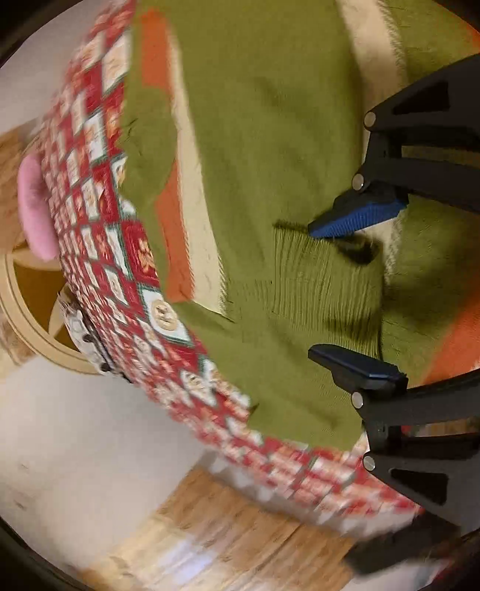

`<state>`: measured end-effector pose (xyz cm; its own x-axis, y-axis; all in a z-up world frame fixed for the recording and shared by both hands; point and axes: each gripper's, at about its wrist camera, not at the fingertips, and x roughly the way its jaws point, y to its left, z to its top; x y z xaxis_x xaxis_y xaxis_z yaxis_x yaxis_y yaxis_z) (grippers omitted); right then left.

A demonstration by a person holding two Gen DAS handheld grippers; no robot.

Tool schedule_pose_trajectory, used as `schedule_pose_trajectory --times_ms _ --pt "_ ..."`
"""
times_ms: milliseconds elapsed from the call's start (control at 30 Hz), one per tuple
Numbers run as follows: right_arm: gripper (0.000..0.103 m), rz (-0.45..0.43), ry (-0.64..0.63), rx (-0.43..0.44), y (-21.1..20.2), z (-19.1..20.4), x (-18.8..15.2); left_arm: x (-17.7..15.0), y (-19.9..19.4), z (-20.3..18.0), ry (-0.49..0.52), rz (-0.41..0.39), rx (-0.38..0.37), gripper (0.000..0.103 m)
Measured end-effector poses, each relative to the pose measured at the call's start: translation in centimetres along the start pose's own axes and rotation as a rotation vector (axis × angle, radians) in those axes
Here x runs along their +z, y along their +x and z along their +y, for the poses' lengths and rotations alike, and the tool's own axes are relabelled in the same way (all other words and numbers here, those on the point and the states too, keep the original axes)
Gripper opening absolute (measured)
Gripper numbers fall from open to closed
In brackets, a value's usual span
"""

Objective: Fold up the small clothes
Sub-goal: 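Fold the held sleeve across the sweater body and release with the left tool, then grasp the folded sleeve cuff with the right tool and straighten it along the body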

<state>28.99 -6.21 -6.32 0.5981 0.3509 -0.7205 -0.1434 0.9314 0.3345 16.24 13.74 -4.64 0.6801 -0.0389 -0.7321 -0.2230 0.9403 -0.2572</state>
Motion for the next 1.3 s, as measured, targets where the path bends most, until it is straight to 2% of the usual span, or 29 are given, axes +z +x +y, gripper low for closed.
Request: schedule_pose_trajectory --times_ms 67,100,167,267,433,533,700,967,1200,1300 --pt "0.026 0.014 -0.087 -0.06 0.6 1.5 -0.2 0.0 -0.1 0.2 -0.003 0.0 -0.009 0.096" --pt "0.024 0.017 -0.105 -0.081 0.7 1.8 -0.2 0.1 -0.1 0.3 -0.008 -0.001 -0.015 0.096" --pt "0.01 0.001 -0.147 -0.078 0.0 2.6 0.3 0.1 -0.2 0.7 -0.026 -0.01 -0.032 0.096" --pt "0.01 -0.085 -0.237 -0.086 -2.8 4.5 2.4 0.1 -0.4 1.4 -0.068 -0.024 -0.065 0.096" --pt "0.01 -0.238 -0.306 -0.098 -8.4 6.7 7.8 0.1 -0.3 1.3 -0.07 -0.023 -0.065 0.096" --pt "0.01 -0.31 -0.324 -0.137 -11.5 6.5 10.2 0.1 -0.3 1.2 -0.069 -0.022 -0.065 0.096" --pt "0.01 -0.392 -0.33 -0.239 -14.9 4.1 11.6 0.1 -0.3 1.2 -0.062 -0.019 -0.055 0.096" --pt "0.01 -0.356 -0.213 -0.374 -16.0 -4.9 10.8 0.1 -0.2 1.0 -0.055 -0.017 -0.047 0.097" --pt "0.01 -0.223 -0.115 -0.499 -12.8 -12.8 7.1 0.2 -0.1 0.8 -0.044 -0.014 -0.033 0.097" --pt "0.01 -0.156 -0.069 -0.519 -10.8 -15.4 5.5 0.1 -0.1 0.7 -0.037 -0.013 -0.029 0.097"
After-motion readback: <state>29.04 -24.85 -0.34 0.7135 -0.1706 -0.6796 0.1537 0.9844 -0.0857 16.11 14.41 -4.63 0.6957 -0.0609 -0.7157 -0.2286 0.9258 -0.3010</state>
